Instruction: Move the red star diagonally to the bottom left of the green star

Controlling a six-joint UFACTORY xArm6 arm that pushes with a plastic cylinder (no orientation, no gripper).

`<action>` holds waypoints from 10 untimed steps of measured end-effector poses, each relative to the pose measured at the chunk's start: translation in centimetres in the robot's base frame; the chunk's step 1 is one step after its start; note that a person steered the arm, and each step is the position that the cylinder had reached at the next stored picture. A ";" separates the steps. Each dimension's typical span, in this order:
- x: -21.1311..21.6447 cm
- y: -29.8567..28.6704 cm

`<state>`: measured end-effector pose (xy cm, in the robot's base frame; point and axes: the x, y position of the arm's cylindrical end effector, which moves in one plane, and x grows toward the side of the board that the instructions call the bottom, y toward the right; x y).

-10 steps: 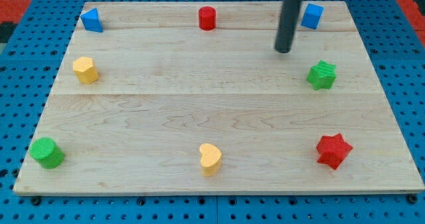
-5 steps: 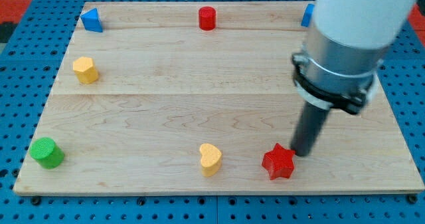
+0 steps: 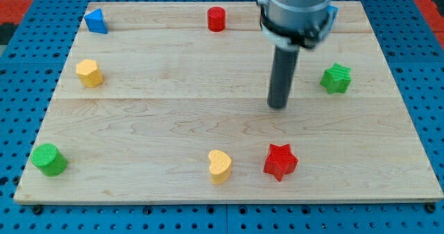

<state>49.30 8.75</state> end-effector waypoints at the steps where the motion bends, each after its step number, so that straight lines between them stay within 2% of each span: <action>1: 6.7 3.2; 2: 10.3 3.2; 3: 10.8 -2.5; 5: 1.5 -4.6; 6: 4.0 -3.8; 7: 8.5 -9.8; 8: 3.1 -13.9; 9: -4.4 -13.8; 10: -0.1 -15.1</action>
<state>49.16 -6.33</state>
